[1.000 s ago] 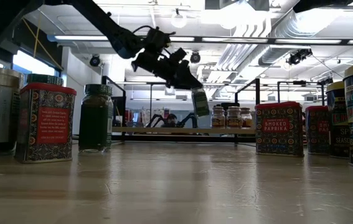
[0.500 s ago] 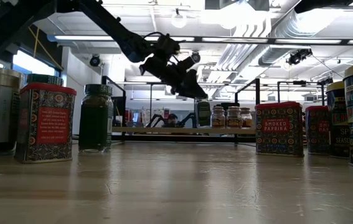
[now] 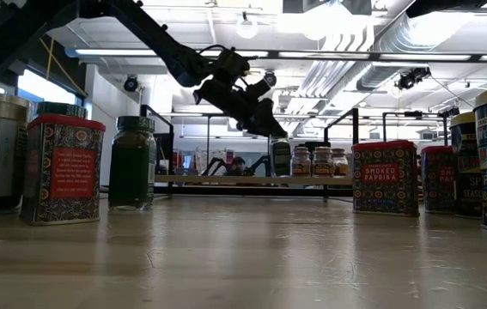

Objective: Shelf spices
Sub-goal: Put the green seasoning bottle on the shelf

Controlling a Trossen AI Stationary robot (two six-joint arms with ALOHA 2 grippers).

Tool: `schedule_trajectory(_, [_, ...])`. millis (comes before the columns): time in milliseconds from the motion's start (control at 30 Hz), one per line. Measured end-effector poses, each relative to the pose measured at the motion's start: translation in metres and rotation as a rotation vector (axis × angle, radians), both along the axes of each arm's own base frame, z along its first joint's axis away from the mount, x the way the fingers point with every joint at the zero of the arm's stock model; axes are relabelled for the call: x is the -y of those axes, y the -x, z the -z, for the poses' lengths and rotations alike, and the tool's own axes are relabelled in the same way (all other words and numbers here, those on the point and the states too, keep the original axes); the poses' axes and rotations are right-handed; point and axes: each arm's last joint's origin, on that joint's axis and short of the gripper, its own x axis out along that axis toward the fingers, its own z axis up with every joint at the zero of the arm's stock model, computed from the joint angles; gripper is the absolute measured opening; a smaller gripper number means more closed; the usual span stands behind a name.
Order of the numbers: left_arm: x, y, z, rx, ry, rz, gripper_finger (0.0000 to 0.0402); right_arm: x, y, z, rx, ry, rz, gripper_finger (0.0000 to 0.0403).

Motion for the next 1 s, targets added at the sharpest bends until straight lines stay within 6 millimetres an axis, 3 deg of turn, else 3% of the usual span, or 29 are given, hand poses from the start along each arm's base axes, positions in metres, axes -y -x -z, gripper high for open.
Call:
schedule_trajectory(533, [-0.003,-0.003,-0.005,0.031,-0.12,-0.002,0.0272,0.0,0.0,0.0,-0.001,-0.007,-0.003,0.0236])
schedule_trajectory(733, [0.003,0.004,-0.026,0.033,-0.128,-0.001,0.0273,0.0,0.0,0.0,-0.004,-0.001,-0.007,0.0236])
schedule_trajectory(900, [0.015,0.019,-0.046,-0.081,-0.123,-0.044,0.0272,0.0,0.0,0.0,-0.009,0.008,-0.012,0.0236])
schedule_trajectory(1000, [0.018,0.025,-0.044,-0.158,-0.091,-0.076,0.0258,0.0,0.0,0.0,-0.009,0.008,-0.012,0.0236])
